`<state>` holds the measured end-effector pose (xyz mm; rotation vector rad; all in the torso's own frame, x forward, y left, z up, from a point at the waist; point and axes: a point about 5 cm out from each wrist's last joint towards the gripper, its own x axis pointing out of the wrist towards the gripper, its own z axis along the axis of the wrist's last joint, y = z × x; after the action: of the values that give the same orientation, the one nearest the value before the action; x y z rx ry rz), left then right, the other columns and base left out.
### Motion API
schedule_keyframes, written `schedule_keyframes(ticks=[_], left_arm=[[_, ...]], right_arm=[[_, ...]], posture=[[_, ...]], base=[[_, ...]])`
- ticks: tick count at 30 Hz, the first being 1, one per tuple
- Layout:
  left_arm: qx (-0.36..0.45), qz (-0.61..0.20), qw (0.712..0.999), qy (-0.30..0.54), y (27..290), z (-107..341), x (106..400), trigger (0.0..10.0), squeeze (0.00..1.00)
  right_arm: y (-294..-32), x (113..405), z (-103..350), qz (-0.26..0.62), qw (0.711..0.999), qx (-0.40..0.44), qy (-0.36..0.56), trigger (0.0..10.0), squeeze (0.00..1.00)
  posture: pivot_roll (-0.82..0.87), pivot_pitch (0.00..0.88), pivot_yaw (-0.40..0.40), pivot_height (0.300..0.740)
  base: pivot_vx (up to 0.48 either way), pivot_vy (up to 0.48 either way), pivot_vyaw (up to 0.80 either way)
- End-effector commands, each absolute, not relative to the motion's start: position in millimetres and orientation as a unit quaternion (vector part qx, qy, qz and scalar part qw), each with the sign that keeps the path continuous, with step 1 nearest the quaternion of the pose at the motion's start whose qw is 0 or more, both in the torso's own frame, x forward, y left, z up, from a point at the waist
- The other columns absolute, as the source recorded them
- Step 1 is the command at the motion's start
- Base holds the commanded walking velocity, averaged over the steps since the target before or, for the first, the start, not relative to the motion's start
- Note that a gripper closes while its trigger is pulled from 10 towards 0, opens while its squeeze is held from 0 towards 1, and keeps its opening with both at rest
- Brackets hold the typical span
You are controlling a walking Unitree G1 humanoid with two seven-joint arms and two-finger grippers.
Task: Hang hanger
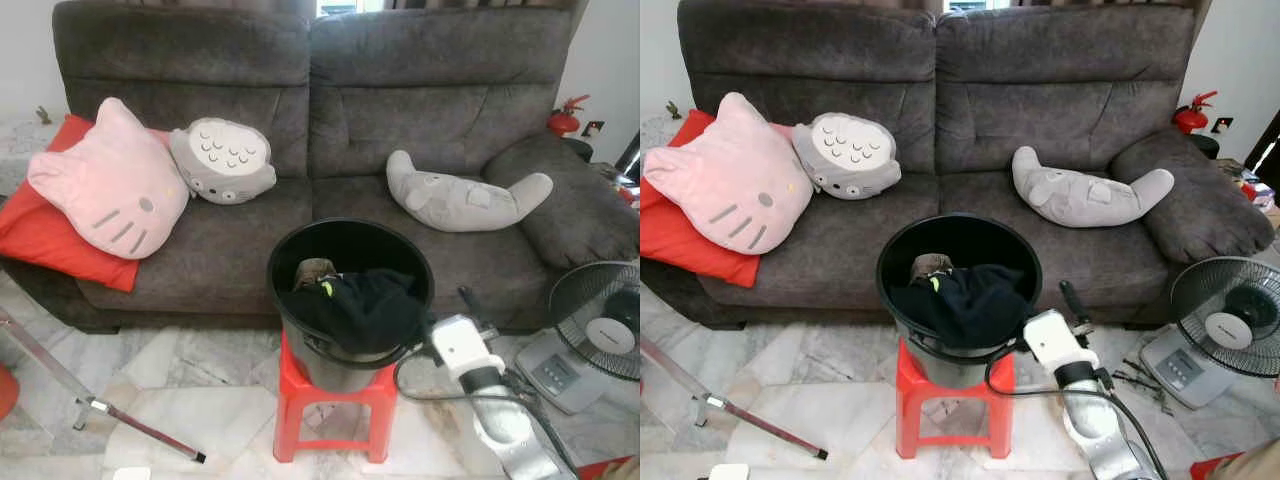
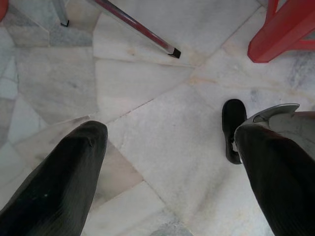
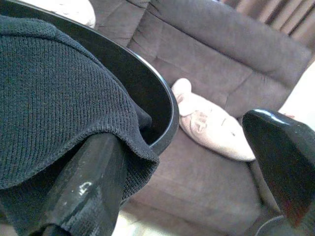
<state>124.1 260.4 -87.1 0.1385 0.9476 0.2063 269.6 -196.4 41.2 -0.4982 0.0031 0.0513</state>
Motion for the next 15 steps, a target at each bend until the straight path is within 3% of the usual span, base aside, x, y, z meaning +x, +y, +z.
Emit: schedule_keyframes(ticks=[1, 5, 9, 15], left_arm=[[0.069, 0.102, 0.880, 0.459, 261, -88, 121, 10.0, 0.00], [0.070, 0.103, 0.880, 0.459, 261, -88, 120, 10.0, 0.00], [0.071, 0.103, 0.879, 0.459, 262, -88, 120, 10.0, 0.00], [0.076, 0.104, 0.879, 0.459, 262, -88, 120, 10.0, 0.00]], right_arm=[[-200, 273, 43, 0.008, 0.976, -0.219, 0.006, 10.0, 0.00], [-201, 275, 46, 0.005, 0.990, -0.140, 0.005, 10.0, 0.00], [-200, 275, 45, 0.011, 0.991, -0.130, 0.010, 10.0, 0.00], [-187, 267, 35, 0.092, 0.990, -0.096, 0.038, 10.0, 0.00]], posture=[[-0.02, 0.000, 0.003, 0.740], [-0.02, 0.000, 0.003, 0.740], [-0.02, 0.000, 0.005, 0.740], [-0.02, 0.000, 0.004, 0.740]], base=[[0.000, 0.000, 0.00], [0.000, 0.000, 0.00], [0.000, 0.000, 0.00], [0.000, 0.000, 0.00]])
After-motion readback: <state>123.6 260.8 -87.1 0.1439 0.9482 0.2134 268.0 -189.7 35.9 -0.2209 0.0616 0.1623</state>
